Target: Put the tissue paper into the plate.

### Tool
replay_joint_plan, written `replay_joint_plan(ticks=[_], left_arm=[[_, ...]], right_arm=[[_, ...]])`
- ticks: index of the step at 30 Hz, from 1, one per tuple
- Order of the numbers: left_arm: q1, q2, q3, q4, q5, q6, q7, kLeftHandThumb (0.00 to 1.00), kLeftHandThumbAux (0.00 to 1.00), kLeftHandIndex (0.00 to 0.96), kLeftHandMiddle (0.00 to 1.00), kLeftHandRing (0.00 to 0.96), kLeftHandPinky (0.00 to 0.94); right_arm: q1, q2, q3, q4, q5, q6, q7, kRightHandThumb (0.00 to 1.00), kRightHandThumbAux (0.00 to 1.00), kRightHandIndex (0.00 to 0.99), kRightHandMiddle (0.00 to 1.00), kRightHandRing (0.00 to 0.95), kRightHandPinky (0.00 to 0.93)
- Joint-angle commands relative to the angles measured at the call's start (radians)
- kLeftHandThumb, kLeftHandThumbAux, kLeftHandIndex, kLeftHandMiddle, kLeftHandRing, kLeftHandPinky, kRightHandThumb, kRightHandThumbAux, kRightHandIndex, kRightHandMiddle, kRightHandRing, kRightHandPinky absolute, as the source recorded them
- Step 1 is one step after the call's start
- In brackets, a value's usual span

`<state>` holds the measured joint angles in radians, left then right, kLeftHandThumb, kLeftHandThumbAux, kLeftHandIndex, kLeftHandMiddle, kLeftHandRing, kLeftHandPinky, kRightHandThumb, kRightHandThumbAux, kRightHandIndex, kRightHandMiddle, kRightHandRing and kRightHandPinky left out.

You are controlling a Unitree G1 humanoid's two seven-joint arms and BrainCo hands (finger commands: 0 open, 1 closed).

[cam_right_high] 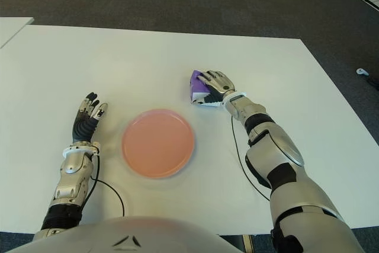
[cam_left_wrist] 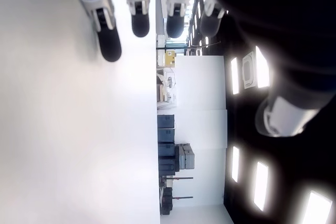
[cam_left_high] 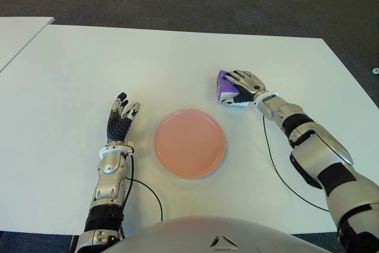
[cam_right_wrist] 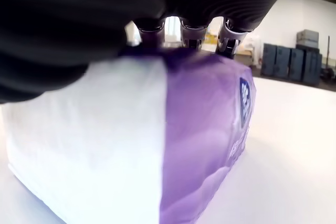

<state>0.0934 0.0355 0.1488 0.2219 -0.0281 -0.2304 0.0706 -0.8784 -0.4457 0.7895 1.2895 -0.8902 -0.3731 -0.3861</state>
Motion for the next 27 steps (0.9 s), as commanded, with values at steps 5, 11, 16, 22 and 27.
replay_joint_plan(ticks=[5, 11, 16, 22, 27], left_arm=[[0.018, 0.011, 0.012, 0.053, -0.015, 0.012, -0.016, 0.000, 0.547, 0.000, 0.000, 0.000, 0.000], [0.019, 0.018, 0.013, 0.053, -0.024, 0.008, -0.024, 0.000, 0.546, 0.000, 0.000, 0.000, 0.000], [0.021, 0.023, 0.017, 0.049, -0.032, 0.013, -0.029, 0.000, 0.549, 0.000, 0.000, 0.000, 0.000], [0.021, 0.023, 0.021, 0.050, -0.036, 0.008, -0.028, 0.000, 0.551, 0.000, 0.000, 0.000, 0.000], [0.024, 0.023, 0.022, 0.048, -0.036, 0.005, -0.027, 0.000, 0.552, 0.000, 0.000, 0.000, 0.000]], right_arm=[[0.207, 0.069, 0.160, 0.090, -0.137, 0.074, -0.016, 0.511, 0.293, 0.000, 0.010, 0.000, 0.000], [0.235, 0.103, 0.209, 0.092, -0.155, 0.128, -0.096, 0.537, 0.386, 0.000, 0.058, 0.028, 0.000], [0.253, 0.113, 0.231, 0.096, -0.151, 0.140, -0.126, 0.522, 0.448, 0.000, 0.081, 0.046, 0.000], [0.258, 0.120, 0.274, 0.098, -0.175, 0.168, -0.171, 0.468, 0.503, 0.000, 0.085, 0.050, 0.000], [0.259, 0.121, 0.321, 0.099, -0.200, 0.193, -0.225, 0.423, 0.548, 0.000, 0.087, 0.051, 0.000]])
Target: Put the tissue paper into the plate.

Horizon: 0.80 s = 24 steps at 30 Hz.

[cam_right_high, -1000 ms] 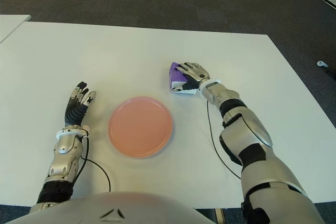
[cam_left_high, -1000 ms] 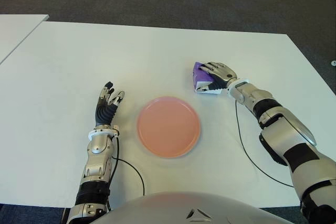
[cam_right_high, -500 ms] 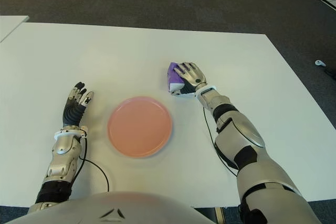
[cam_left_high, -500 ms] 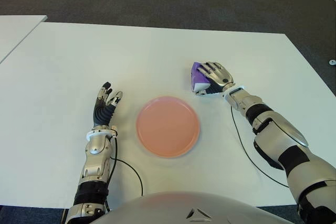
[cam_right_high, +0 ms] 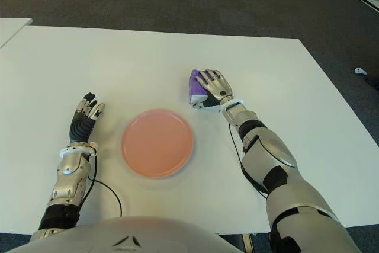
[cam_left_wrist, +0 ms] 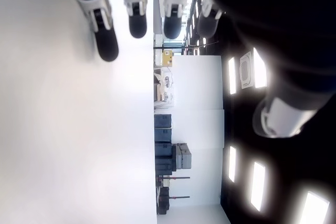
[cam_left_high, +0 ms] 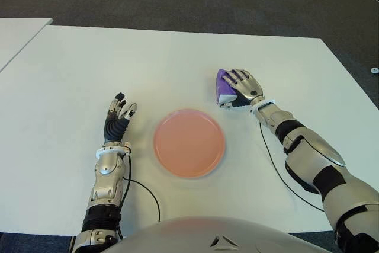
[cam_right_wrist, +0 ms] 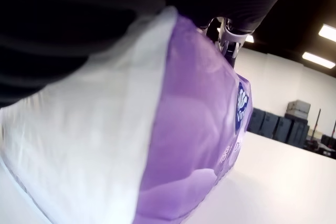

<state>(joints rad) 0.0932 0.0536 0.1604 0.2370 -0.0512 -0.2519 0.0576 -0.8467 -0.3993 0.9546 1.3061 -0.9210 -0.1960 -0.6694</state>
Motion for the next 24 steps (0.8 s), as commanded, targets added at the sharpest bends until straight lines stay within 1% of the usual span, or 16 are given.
replay_joint_plan(ticks=[1, 9, 13, 17, 18, 19, 21, 22, 23, 24], left_arm=[[0.024, 0.006, 0.010, 0.033, -0.013, 0.026, -0.015, 0.000, 0.552, 0.000, 0.000, 0.000, 0.000], [0.023, 0.005, 0.014, 0.035, -0.016, 0.023, -0.019, 0.000, 0.548, 0.000, 0.000, 0.000, 0.000], [0.021, 0.004, 0.015, 0.038, -0.018, 0.021, -0.019, 0.000, 0.544, 0.000, 0.000, 0.000, 0.000], [0.019, 0.003, 0.015, 0.041, -0.018, 0.020, -0.019, 0.000, 0.542, 0.000, 0.000, 0.000, 0.000], [0.018, 0.002, 0.016, 0.040, -0.019, 0.020, -0.019, 0.000, 0.542, 0.000, 0.000, 0.000, 0.000], [0.018, 0.002, 0.016, 0.040, -0.019, 0.020, -0.019, 0.000, 0.541, 0.000, 0.000, 0.000, 0.000], [0.018, 0.001, 0.016, 0.039, -0.019, 0.021, -0.017, 0.000, 0.541, 0.000, 0.000, 0.000, 0.000], [0.018, 0.000, 0.016, 0.039, -0.019, 0.021, -0.017, 0.000, 0.542, 0.000, 0.000, 0.000, 0.000], [0.018, 0.000, 0.016, 0.039, -0.019, 0.021, -0.016, 0.000, 0.542, 0.000, 0.000, 0.000, 0.000], [0.018, -0.001, 0.016, 0.038, -0.019, 0.021, -0.016, 0.000, 0.543, 0.000, 0.000, 0.000, 0.000]], right_arm=[[0.226, 0.076, 0.166, 0.082, -0.174, 0.021, 0.050, 0.412, 0.560, 0.000, 0.087, 0.051, 0.000], [0.220, 0.081, 0.206, 0.086, -0.163, 0.033, 0.037, 0.359, 0.609, 0.000, 0.087, 0.049, 0.000], [0.214, 0.084, 0.214, 0.088, -0.152, 0.031, 0.042, 0.342, 0.618, 0.000, 0.087, 0.052, 0.000], [0.209, 0.085, 0.209, 0.090, -0.134, 0.020, 0.061, 0.354, 0.611, 0.000, 0.097, 0.066, 0.010], [0.208, 0.089, 0.186, 0.091, -0.107, 0.005, 0.105, 0.392, 0.599, 0.000, 0.107, 0.080, 0.048], [0.207, 0.092, 0.169, 0.092, -0.088, -0.006, 0.137, 0.451, 0.581, 0.018, 0.129, 0.110, 0.105], [0.206, 0.096, 0.145, 0.093, -0.059, -0.021, 0.186, 0.503, 0.564, 0.033, 0.148, 0.135, 0.156], [0.205, 0.098, 0.137, 0.094, -0.051, -0.026, 0.201, 0.538, 0.555, 0.057, 0.165, 0.156, 0.190], [0.205, 0.103, 0.110, 0.094, -0.020, -0.038, 0.244, 0.551, 0.551, 0.066, 0.172, 0.164, 0.202], [0.206, 0.108, 0.080, 0.095, 0.014, -0.050, 0.290, 0.587, 0.539, 0.144, 0.225, 0.215, 0.253]])
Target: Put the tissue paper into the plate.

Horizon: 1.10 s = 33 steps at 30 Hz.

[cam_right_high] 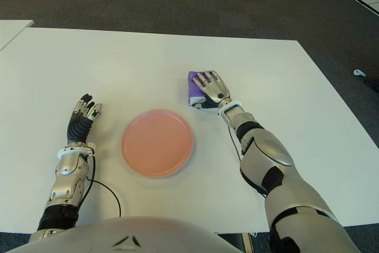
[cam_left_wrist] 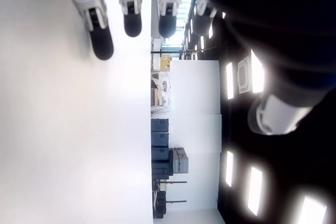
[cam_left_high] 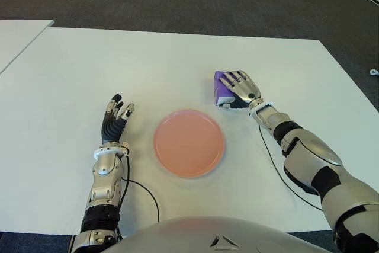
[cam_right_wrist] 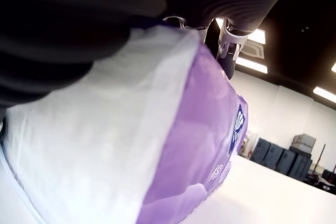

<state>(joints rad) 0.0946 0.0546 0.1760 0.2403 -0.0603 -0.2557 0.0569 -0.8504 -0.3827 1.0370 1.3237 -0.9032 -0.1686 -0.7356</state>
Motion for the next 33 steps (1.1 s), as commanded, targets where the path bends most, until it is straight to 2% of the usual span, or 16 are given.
replay_joint_plan(ticks=[1, 2, 3, 4, 5, 7, 10, 25, 33], left_arm=[[0.017, -0.002, 0.000, 0.035, -0.010, 0.025, -0.015, 0.000, 0.544, 0.000, 0.000, 0.000, 0.000], [0.017, -0.002, 0.001, 0.035, -0.009, 0.025, -0.014, 0.000, 0.545, 0.000, 0.000, 0.000, 0.000], [0.018, -0.002, 0.001, 0.034, -0.009, 0.025, -0.014, 0.000, 0.546, 0.000, 0.000, 0.000, 0.000], [0.018, -0.002, 0.000, 0.034, -0.009, 0.024, -0.015, 0.000, 0.546, 0.000, 0.000, 0.000, 0.000], [0.018, -0.001, 0.000, 0.034, -0.009, 0.024, -0.015, 0.000, 0.545, 0.000, 0.000, 0.000, 0.000], [0.018, 0.000, 0.000, 0.034, -0.009, 0.023, -0.017, 0.000, 0.542, 0.000, 0.000, 0.000, 0.000], [0.021, 0.001, 0.000, 0.027, -0.010, 0.025, -0.019, 0.000, 0.540, 0.000, 0.000, 0.000, 0.000], [0.032, 0.004, 0.003, 0.024, -0.009, 0.006, -0.021, 0.000, 0.545, 0.000, 0.000, 0.000, 0.000], [0.032, 0.003, 0.005, 0.025, -0.014, 0.001, -0.023, 0.000, 0.552, 0.000, 0.000, 0.000, 0.000]], right_arm=[[0.210, 0.094, -0.022, 0.078, 0.018, -0.085, 0.385, 0.617, 0.527, 0.233, 0.290, 0.276, 0.309], [0.211, 0.099, -0.044, 0.078, 0.040, -0.091, 0.413, 0.628, 0.522, 0.265, 0.313, 0.298, 0.329], [0.211, 0.101, -0.055, 0.078, 0.051, -0.093, 0.427, 0.660, 0.586, 0.324, 0.355, 0.336, 0.369], [0.214, 0.107, -0.075, 0.078, 0.070, -0.094, 0.446, 0.671, 0.608, 0.344, 0.369, 0.349, 0.383], [0.216, 0.111, -0.088, 0.078, 0.083, -0.095, 0.459, 0.687, 0.640, 0.376, 0.427, 0.410, 0.433], [0.231, 0.125, -0.112, 0.079, 0.105, -0.092, 0.473, 0.704, 0.674, 0.410, 0.506, 0.487, 0.500], [0.241, 0.129, -0.124, 0.079, 0.114, -0.093, 0.477, 0.712, 0.691, 0.427, 0.561, 0.538, 0.549], [0.255, 0.141, -0.152, 0.076, 0.123, -0.099, 0.527, 0.701, 0.706, 0.436, 0.683, 0.673, 0.623], [0.265, 0.150, -0.152, 0.075, 0.121, -0.097, 0.536, 0.700, 0.707, 0.438, 0.710, 0.702, 0.657]])
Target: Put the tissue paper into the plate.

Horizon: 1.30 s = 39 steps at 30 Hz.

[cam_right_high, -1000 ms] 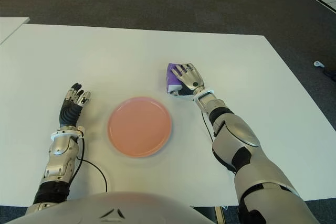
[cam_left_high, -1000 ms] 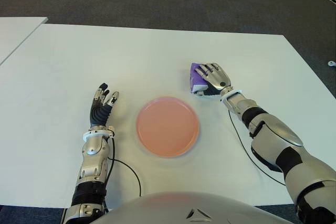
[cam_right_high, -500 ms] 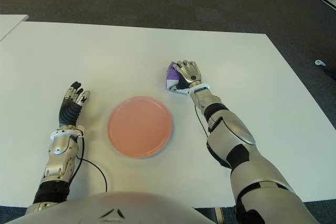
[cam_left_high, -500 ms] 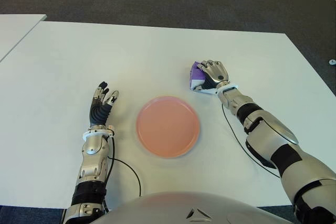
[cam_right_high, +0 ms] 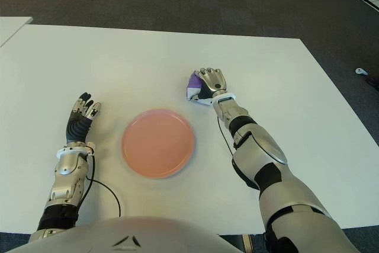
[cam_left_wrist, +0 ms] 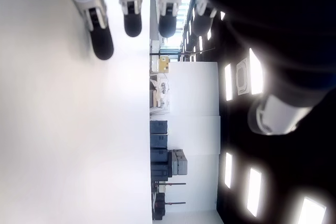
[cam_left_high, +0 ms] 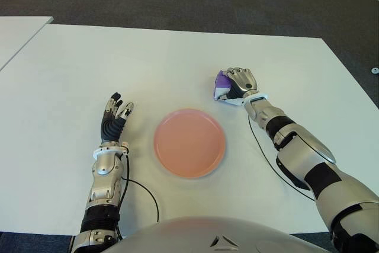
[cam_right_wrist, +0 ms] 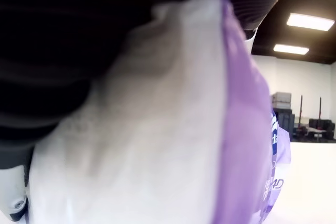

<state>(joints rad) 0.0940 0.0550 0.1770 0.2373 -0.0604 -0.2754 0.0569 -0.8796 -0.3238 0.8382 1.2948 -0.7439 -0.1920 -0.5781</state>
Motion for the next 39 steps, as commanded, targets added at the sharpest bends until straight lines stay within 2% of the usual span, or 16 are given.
replay_joint_plan(ticks=[1, 18, 23, 25, 33, 39], left_arm=[[0.033, 0.003, 0.004, 0.028, -0.015, 0.021, -0.023, 0.000, 0.552, 0.000, 0.000, 0.000, 0.000], [0.029, 0.004, 0.001, 0.033, -0.020, 0.031, -0.026, 0.000, 0.546, 0.000, 0.000, 0.000, 0.000], [0.028, 0.006, 0.000, 0.038, -0.019, 0.025, -0.029, 0.000, 0.549, 0.000, 0.000, 0.000, 0.000], [0.026, 0.007, 0.000, 0.041, -0.019, 0.024, -0.030, 0.000, 0.549, 0.000, 0.000, 0.000, 0.000], [0.025, 0.008, -0.001, 0.045, -0.020, 0.020, -0.030, 0.000, 0.547, 0.000, 0.000, 0.000, 0.000], [0.021, 0.010, 0.001, 0.055, -0.020, 0.015, -0.034, 0.000, 0.539, 0.000, 0.000, 0.000, 0.000]], right_arm=[[0.295, 0.092, 0.046, 0.103, -0.037, -0.074, 0.378, 0.700, 0.707, 0.438, 0.712, 0.705, 0.658], [0.316, 0.100, -0.005, 0.101, -0.016, -0.069, 0.364, 0.705, 0.710, 0.441, 0.747, 0.741, 0.684], [0.320, 0.100, -0.032, 0.097, 0.000, -0.076, 0.314, 0.705, 0.712, 0.441, 0.751, 0.742, 0.652], [0.308, 0.097, -0.047, 0.095, 0.007, -0.080, 0.298, 0.705, 0.713, 0.440, 0.750, 0.740, 0.649], [0.180, 0.064, -0.159, 0.066, 0.091, -0.120, 0.260, 0.706, 0.713, 0.441, 0.757, 0.742, 0.655], [0.118, 0.032, -0.235, 0.022, 0.142, -0.195, 0.214, 0.707, 0.713, 0.442, 0.767, 0.753, 0.681]])
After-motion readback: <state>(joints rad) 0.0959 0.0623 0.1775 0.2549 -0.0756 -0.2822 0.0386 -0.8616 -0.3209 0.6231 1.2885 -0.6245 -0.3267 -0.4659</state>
